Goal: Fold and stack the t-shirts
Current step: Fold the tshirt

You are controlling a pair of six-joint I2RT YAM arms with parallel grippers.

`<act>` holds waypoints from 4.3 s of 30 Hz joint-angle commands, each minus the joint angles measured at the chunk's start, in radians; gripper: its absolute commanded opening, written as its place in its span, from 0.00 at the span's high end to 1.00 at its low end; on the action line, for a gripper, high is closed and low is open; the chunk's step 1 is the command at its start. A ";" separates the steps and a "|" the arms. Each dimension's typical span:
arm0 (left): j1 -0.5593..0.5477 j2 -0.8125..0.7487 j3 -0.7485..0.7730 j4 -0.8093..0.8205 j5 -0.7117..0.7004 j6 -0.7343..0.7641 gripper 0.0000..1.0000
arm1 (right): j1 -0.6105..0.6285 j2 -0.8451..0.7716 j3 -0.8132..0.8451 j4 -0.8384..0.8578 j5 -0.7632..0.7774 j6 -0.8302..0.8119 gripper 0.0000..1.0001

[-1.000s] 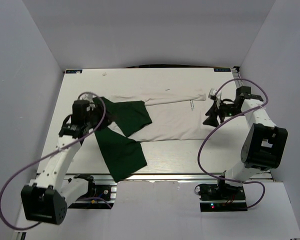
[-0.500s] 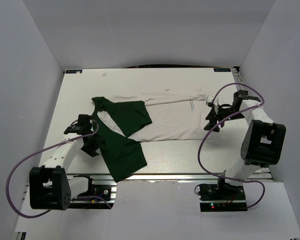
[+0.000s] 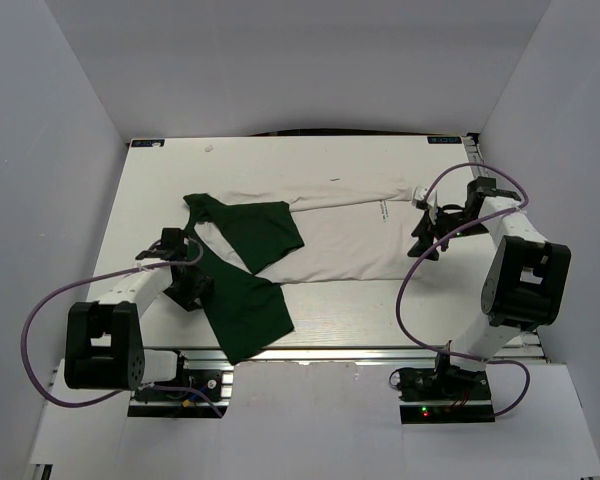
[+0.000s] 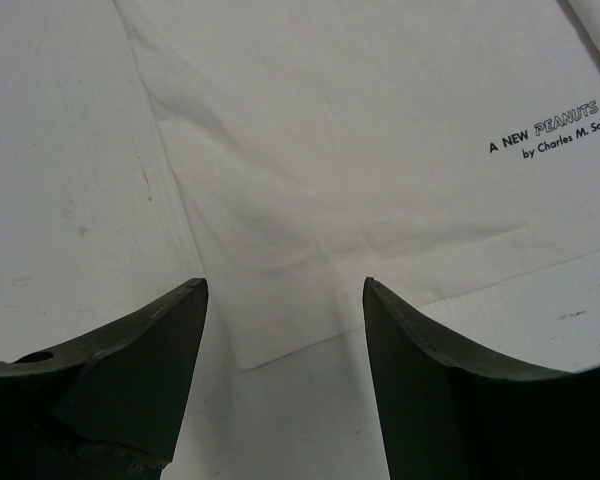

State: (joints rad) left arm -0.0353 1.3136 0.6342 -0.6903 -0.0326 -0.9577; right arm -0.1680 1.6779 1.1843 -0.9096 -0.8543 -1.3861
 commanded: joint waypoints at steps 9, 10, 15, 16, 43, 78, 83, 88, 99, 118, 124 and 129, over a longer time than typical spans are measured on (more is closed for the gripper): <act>0.003 0.002 -0.050 0.106 -0.038 0.048 0.41 | 0.001 0.026 0.026 0.003 0.001 -0.003 0.30; 0.003 0.016 -0.047 0.106 -0.038 0.050 0.42 | 0.002 0.034 0.025 -0.005 0.004 -0.022 0.30; 0.003 0.036 -0.057 0.106 -0.012 0.051 0.68 | 0.002 0.051 0.031 -0.119 0.024 -0.195 0.30; 0.003 0.030 -0.060 0.104 -0.010 0.053 0.73 | 0.004 0.051 0.031 -0.132 0.034 -0.215 0.30; 0.006 -0.071 -0.027 0.044 0.026 0.050 1.00 | 0.044 0.039 -0.189 0.069 0.261 -0.413 0.45; 0.135 -0.013 0.397 -0.020 0.197 0.125 1.00 | -0.048 0.155 0.327 0.040 -0.120 0.056 1.00; 0.153 0.070 0.502 -0.005 0.243 0.139 1.00 | -0.048 0.184 0.345 0.116 -0.118 0.156 1.00; 0.170 0.131 0.573 -0.005 0.284 0.148 1.00 | -0.047 0.206 0.351 0.216 -0.098 0.263 1.00; 0.178 0.292 0.672 0.049 0.281 0.119 1.00 | -0.005 0.275 0.360 0.451 -0.009 0.507 1.00; 0.201 0.622 0.924 0.058 0.254 0.117 1.00 | 0.050 0.381 0.397 0.638 0.132 0.691 1.00; 0.207 0.668 0.920 0.061 0.244 0.123 1.00 | 0.067 0.428 0.454 0.627 0.179 0.696 1.00; 0.209 0.708 0.946 0.063 0.243 0.129 1.00 | 0.067 0.459 0.474 0.606 0.234 0.690 1.00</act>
State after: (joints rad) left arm 0.1589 2.0190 1.5368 -0.6430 0.2440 -0.8425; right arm -0.0914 2.1269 1.6073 -0.3149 -0.6823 -0.7010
